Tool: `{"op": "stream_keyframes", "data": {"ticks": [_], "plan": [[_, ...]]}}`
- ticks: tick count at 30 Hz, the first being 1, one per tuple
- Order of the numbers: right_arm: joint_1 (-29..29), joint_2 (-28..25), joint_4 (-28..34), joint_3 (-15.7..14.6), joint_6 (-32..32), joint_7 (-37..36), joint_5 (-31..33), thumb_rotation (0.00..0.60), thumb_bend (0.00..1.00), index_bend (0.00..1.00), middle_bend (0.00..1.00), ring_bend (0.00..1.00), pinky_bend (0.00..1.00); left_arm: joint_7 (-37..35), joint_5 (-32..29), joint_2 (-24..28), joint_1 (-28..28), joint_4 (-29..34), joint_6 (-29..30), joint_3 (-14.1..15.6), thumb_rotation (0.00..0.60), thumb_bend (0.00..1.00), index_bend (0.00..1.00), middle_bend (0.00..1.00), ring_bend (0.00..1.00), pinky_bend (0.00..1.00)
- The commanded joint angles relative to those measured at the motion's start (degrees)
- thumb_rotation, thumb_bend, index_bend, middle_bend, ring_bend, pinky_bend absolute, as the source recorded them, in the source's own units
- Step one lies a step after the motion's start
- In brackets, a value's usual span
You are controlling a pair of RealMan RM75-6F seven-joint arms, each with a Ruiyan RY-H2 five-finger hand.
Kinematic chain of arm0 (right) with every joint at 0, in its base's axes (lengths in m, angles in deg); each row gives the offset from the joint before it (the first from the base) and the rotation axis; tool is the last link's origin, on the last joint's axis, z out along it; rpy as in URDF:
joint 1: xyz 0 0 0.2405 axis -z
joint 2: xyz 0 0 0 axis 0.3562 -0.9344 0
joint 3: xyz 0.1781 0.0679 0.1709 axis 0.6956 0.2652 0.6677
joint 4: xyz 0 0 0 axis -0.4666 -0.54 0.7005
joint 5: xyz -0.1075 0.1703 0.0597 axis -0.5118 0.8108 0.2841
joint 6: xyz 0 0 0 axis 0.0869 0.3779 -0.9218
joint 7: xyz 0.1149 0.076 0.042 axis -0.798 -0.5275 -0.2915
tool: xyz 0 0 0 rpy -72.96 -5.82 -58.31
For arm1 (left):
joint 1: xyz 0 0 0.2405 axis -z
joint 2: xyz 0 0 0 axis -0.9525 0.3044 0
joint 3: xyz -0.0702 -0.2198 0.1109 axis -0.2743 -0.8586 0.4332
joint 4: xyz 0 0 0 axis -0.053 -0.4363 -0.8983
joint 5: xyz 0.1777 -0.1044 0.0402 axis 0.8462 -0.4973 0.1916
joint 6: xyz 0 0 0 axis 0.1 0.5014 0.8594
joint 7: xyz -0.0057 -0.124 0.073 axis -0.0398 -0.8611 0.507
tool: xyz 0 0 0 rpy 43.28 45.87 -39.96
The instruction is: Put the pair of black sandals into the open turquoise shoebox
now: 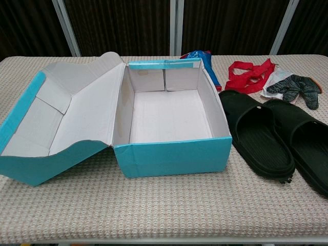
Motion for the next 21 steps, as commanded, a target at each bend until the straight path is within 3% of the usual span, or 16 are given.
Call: {"op": "stream_keyframes", "data": {"ticks": [1,13,17,21], "plan": [[-0.37,-0.54,0.64,0.29,-0.96,-0.07,0.65,0.6,0.0,0.0,0.0,0.0,0.0,-0.17,-0.01,0.04,0.02,0.06,-0.33,0.15,0.6,0.12,0.24,0.21,0.12,0.2],[-7.62,-6.14,7.5,4.02,-13.43,-4.34,4.49,0.6,0.0,0.0,0.04,0.0,0.0,-0.74,0.57,1.68,0.37,3.32,-1.83,0.81,0.6,0.12,0.24,0.21,0.12,0.2],[-12.2,-6.73,9.39,5.54,-18.83,-1.03,9.67,0.6,0.0,0.0,0.1,0.0,0.0,-0.85,0.27,2.72,0.8,3.9,-2.77,0.65,0.6,0.12,0.24,0.21,0.12,0.2],[-18.51,-5.59,9.67,5.65,-25.59,4.72,19.13,0.6,0.01,0.0,0.12,0.0,0.0,-1.64,0.9,3.51,0.67,3.92,-2.33,0.81,0.6,0.12,0.24,0.21,0.12,0.2]]}}
